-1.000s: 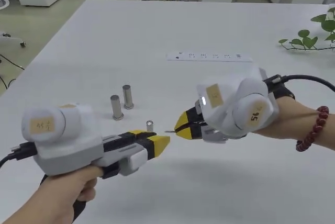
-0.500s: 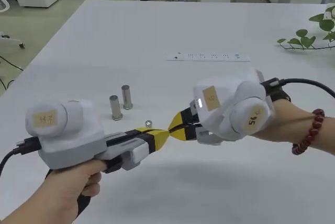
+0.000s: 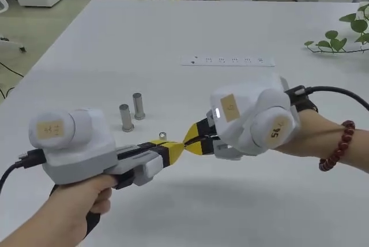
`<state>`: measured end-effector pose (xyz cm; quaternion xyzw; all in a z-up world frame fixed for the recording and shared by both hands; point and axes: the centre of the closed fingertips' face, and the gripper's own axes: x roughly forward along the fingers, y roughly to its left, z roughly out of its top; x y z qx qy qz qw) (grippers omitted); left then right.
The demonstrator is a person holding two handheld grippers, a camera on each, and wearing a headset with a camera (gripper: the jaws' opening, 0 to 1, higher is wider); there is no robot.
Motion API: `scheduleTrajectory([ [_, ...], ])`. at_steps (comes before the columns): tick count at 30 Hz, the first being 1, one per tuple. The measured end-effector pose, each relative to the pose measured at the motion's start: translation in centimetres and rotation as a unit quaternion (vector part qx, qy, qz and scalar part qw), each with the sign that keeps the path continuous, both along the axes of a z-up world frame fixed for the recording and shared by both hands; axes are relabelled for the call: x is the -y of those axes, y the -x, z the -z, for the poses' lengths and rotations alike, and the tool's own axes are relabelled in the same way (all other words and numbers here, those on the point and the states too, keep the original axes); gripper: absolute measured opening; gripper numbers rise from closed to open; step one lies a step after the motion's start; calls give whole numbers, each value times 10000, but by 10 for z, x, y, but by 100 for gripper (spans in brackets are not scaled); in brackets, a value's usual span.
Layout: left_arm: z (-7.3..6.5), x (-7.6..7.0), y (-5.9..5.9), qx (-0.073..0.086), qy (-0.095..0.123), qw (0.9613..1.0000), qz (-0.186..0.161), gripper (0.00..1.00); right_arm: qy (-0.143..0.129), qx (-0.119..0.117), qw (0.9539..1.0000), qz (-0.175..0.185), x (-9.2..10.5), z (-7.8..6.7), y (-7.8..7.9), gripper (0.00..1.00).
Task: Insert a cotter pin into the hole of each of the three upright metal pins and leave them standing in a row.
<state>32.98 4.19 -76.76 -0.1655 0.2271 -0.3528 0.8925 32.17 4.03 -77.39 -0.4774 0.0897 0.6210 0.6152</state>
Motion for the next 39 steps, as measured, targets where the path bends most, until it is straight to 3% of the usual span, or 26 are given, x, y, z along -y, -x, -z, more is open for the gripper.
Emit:
scheduleTrajectory([
  [15, -6, -2, -2, 229, -149, 9996, 71, 0, -313, -134, 9992, 205, -1, -4, -7, 5],
  [20, -9, -3, -2, 317, -200, 9992, 102, 0, -448, -287, 9979, 377, 1, -4, -10, 7],
  [22, -8, -3, -1, 371, -270, 9989, 139, 0, -503, -542, 9961, 471, 3, -3, -8, 8],
  [29, -7, -2, 3, 667, -626, 9950, 403, 0, -879, -1467, 9811, 904, 10, -3, -6, 13],
  [33, -7, 2, 8, 1090, -1135, 9845, 772, 0, -1028, -2005, 9687, 1041, 14, -3, -2, 16],
  [35, -7, 6, 11, 1173, -1184, 9820, 889, 0, -1200, -2302, 9600, 1053, 13, -5, 1, 16],
  [38, -6, 8, 14, 1353, -1374, 9752, 1084, 0, -1148, -2349, 9597, 1034, 18, -2, 0, 17],
  [39, -6, 9, 16, 1358, -1385, 9746, 1118, 0, -1146, -2388, 9588, 1026, 18, -1, 1, 17],
])
